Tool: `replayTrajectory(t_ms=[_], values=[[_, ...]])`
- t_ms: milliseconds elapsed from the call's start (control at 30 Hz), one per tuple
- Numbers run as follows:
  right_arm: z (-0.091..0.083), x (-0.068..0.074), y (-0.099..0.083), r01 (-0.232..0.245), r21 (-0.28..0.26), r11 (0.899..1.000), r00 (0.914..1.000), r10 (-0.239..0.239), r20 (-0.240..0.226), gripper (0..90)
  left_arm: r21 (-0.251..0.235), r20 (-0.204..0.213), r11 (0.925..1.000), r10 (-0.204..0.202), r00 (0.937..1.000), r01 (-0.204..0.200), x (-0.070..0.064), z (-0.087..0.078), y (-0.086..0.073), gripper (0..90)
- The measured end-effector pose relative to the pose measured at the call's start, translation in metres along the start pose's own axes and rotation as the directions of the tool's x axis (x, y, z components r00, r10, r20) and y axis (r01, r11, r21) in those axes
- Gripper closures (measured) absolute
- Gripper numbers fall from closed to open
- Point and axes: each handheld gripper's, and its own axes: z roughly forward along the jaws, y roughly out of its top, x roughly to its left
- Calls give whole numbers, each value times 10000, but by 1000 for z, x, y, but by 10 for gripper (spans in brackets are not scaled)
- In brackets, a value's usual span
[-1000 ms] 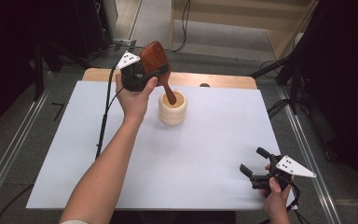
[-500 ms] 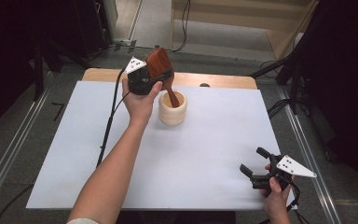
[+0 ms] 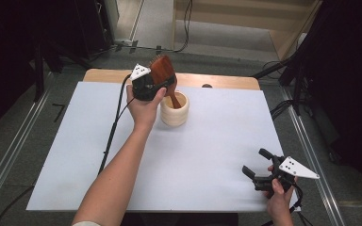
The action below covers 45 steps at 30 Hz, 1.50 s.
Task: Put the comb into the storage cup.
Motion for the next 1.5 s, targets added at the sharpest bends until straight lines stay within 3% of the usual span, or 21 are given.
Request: replayTrajectory(t_ms=[900, 1133, 1500], values=[[1, 0, 0, 24, -20, 10000, 10000, -24, -2, 0, 35, -39, 9984, -564, 9984, 564, 5, 7, -22, 579], [1, 0, 0, 44, -10, 10000, 10000, -44, -5, 0, 153, -19, 9985, -526, 9986, 526, 2, 11, -27, 578], [2, 1, 0, 52, -16, 10000, 10000, -52, 27, 0, 19, -107, 9957, -930, 9956, 930, 9, 10, -33, 574]])
